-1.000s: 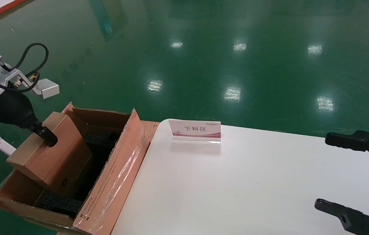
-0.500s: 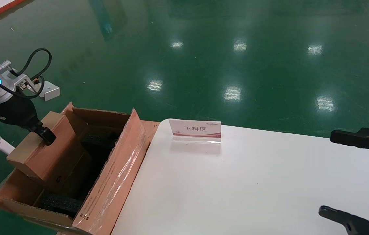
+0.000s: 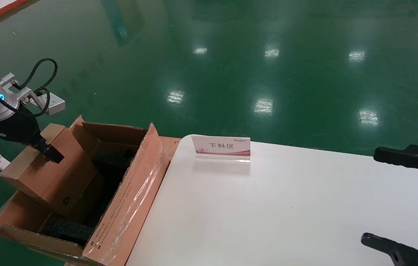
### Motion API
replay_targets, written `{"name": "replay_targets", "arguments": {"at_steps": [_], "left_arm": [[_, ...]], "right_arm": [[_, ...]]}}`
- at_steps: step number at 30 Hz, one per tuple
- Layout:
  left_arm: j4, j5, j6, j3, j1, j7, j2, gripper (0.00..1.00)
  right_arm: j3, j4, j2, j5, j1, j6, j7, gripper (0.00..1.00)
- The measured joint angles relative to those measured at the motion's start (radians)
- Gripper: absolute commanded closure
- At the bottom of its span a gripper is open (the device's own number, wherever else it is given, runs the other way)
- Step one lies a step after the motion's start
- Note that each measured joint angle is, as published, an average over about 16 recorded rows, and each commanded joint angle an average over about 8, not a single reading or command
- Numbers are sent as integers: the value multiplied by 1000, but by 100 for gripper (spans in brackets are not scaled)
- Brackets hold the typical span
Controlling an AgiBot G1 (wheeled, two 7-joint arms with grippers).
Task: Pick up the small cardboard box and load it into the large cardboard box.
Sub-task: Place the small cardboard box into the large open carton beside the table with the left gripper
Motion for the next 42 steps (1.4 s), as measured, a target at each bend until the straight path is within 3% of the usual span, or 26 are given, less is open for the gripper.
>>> {"name": "replay_targets", "arguments": {"at_steps": [30, 31, 38, 42], "left_arm": [[-25, 17, -73, 17, 113, -101, 31, 100], [-25, 18, -75, 18, 117, -104, 32, 91], [-27, 21, -80, 20, 131, -116, 39, 4], [-27, 22, -82, 21, 134, -118, 40, 0]], "right_arm": [[-2, 0, 1, 1, 0, 1, -1, 0], [-2, 0, 1, 1, 0, 1, -1, 0], [-2, 0, 1, 1, 0, 1, -1, 0], [-2, 0, 1, 1, 0, 1, -1, 0]]}}
